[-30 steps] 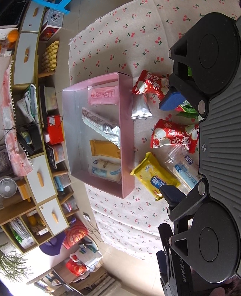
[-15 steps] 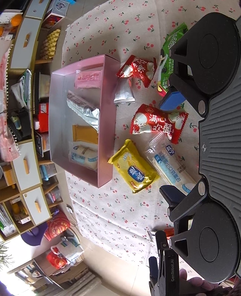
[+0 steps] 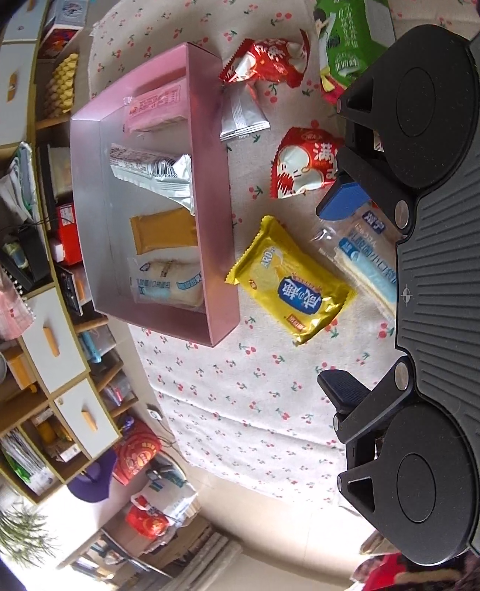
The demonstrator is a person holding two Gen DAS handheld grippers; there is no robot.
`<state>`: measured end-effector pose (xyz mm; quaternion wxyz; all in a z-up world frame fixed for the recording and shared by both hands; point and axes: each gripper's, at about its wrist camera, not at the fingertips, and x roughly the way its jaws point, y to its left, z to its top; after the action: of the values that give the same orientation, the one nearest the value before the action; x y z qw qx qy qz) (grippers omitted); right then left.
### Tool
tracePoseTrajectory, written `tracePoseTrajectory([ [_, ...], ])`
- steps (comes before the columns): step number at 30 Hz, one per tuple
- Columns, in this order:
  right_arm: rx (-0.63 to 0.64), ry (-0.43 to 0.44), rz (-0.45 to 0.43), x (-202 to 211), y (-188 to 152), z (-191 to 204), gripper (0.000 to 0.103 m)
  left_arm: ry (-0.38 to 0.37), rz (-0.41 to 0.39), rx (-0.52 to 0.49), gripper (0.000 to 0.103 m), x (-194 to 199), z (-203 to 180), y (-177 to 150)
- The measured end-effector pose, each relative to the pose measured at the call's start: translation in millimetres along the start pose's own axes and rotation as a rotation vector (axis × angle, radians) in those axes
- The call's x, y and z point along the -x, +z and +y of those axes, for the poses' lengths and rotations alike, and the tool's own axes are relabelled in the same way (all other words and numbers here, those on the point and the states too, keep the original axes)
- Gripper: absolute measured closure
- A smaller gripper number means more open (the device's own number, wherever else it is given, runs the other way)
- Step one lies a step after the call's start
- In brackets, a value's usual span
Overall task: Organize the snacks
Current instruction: 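Grasp the orange-white packet with the left tool while the right tool grasps the yellow biscuit pack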
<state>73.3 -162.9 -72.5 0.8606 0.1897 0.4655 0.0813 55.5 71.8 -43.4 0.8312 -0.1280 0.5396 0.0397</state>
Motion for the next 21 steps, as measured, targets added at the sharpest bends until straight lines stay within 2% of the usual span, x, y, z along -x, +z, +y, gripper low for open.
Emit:
tracePoseTrajectory([
  [4,-0.141,0.017,-0.008,-15.3,7.2,-6.8,0.013,0.035,-0.031,0.017,0.016,2.1,-3.2,-2.9],
  [7,-0.181,0.011,0.001,-26.0,7.6,-8.7,0.013,0.053,-0.06,0.029,0.02,2.5,-4.0,-6.2],
  [13,-0.085,-0.083,-0.041,-36.9,0.8,1.8,0.014,0.094,-0.088,-0.005,0.024,2.5,-8.9,-12.2],
  [16,-0.025,-0.138,-0.074,-39.9,-4.3,5.4,0.015,0.107,-0.103,-0.012,0.031,1.9,-11.0,-12.6],
  [18,0.009,-0.163,-0.082,-40.7,-6.6,9.5,0.019,0.11,-0.111,-0.012,0.039,3.3,-9.9,-12.3],
  [21,0.028,-0.161,-0.084,-39.1,-8.4,10.9,0.033,0.103,-0.122,-0.01,0.052,4.6,-7.7,-11.2],
])
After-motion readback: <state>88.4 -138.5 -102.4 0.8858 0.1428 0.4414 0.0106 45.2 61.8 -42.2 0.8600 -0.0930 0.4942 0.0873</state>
